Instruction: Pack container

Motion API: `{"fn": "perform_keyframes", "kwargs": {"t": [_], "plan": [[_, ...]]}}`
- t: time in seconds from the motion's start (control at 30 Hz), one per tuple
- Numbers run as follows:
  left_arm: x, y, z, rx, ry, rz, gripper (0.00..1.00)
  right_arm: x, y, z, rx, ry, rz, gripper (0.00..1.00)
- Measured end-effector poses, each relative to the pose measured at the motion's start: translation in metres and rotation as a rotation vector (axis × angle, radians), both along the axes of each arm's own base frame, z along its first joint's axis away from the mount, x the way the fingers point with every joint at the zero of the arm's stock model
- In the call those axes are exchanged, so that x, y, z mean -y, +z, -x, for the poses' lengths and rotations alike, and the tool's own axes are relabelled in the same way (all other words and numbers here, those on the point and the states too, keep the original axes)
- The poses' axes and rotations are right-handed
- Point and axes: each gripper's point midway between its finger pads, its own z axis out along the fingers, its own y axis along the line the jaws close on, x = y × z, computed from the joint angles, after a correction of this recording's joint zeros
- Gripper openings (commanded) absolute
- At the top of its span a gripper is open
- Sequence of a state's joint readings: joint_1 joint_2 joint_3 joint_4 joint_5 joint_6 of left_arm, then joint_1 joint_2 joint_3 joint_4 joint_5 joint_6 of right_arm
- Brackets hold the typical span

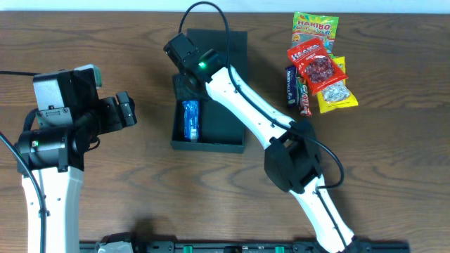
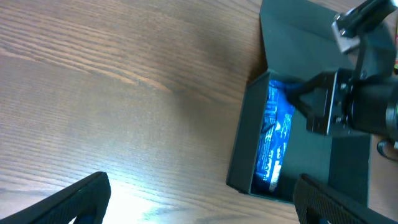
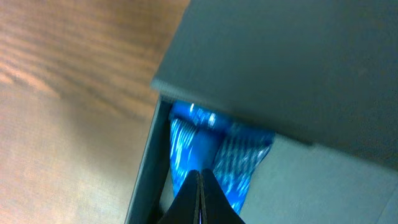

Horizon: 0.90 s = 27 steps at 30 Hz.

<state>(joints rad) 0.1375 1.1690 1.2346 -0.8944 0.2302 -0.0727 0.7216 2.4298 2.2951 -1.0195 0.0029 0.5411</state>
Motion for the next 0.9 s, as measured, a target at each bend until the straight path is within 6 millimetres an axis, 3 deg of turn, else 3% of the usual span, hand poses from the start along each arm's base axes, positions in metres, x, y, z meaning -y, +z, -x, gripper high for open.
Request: {"fn": "perform_keyframes", "kwargs": {"t": [0.23,0.53,0.77,0.8,0.83,0.87,0.9], "plan": [[0.000,-0.002,0.002,-0.011,0.000,0.002,0.95,0.003,-0.002,-0.004,0.019,-0.012,0.017,0.01],[0.000,-0.002,0.003,-0.014,0.000,0.002,0.95,0.005,-0.041,-0.004,-0.025,-0.009,0.068,0.01],[0.001,-0.004,0.004,-0.025,0.000,0.004,0.96,0.011,-0.044,0.002,-0.050,-0.002,0.094,0.01],[0.001,-0.006,0.004,-0.032,0.000,0.004,0.99,0.013,-0.044,0.004,-0.058,-0.001,0.102,0.01],[0.001,-0.007,0.005,-0.039,-0.002,0.004,0.81,0.018,-0.042,0.007,-0.070,0.001,0.114,0.01],[0.001,-0.010,0.005,-0.051,-0.002,0.009,0.41,0.024,-0.037,0.010,-0.083,0.001,0.125,0.01],[0.001,-0.013,0.005,-0.062,-0.004,0.011,0.16,0.034,-0.027,0.014,-0.100,-0.004,0.140,0.01]]}}
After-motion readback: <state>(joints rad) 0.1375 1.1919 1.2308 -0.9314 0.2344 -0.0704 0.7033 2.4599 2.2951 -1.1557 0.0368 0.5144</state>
